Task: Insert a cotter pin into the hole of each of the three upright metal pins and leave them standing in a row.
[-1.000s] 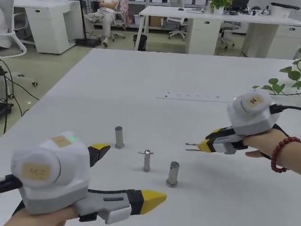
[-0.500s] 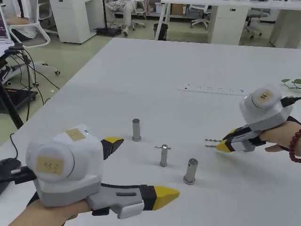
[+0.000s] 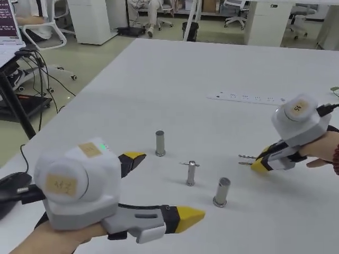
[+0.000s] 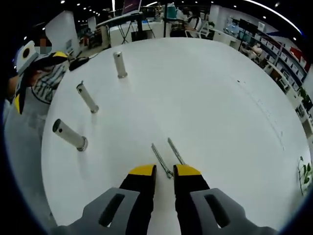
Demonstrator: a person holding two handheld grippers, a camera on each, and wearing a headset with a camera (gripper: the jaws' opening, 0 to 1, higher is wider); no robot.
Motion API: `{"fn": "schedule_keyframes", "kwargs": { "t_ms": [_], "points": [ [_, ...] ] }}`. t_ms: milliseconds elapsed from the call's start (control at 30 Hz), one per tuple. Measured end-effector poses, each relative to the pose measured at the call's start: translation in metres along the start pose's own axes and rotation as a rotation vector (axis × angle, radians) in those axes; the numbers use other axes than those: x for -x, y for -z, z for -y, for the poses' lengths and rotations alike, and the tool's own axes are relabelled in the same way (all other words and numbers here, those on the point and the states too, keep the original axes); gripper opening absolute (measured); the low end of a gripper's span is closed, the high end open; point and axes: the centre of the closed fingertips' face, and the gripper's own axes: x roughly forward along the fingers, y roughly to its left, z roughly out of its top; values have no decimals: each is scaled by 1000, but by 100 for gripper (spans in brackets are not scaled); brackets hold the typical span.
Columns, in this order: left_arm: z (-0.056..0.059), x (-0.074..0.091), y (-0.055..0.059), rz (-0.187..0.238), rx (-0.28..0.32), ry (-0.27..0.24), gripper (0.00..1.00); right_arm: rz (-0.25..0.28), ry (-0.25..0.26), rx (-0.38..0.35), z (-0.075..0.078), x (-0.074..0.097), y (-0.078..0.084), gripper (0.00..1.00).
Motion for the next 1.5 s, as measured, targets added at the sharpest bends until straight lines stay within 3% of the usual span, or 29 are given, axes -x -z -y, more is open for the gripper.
{"fn": "schedule_keyframes", "kwargs": {
  "t_ms": [400, 500, 700, 933, 1233, 1500],
  "points": [
    [0, 1, 2, -9, -16, -5, 87, -119, -25, 125, -6, -1, 1, 8],
    [0, 1, 3, -16, -20, -4, 87, -132, -17, 128, -4, -2, 2, 6],
    [3, 0, 5, -28, -28, 3, 86, -158, 5, 201, -5, -2, 2, 4],
    [2, 2, 5, -31, -33, -3, 83, -179, 59, 269, 1, -1, 4, 2],
    [0, 3, -2, -25, -13, -1, 79, -123, 114, 269, 7, 15, 1, 2],
    [4, -6, -13, -24, -15, 26, 71, -37, 164, 305, -3, 39, -12, 2]
  ]
}}
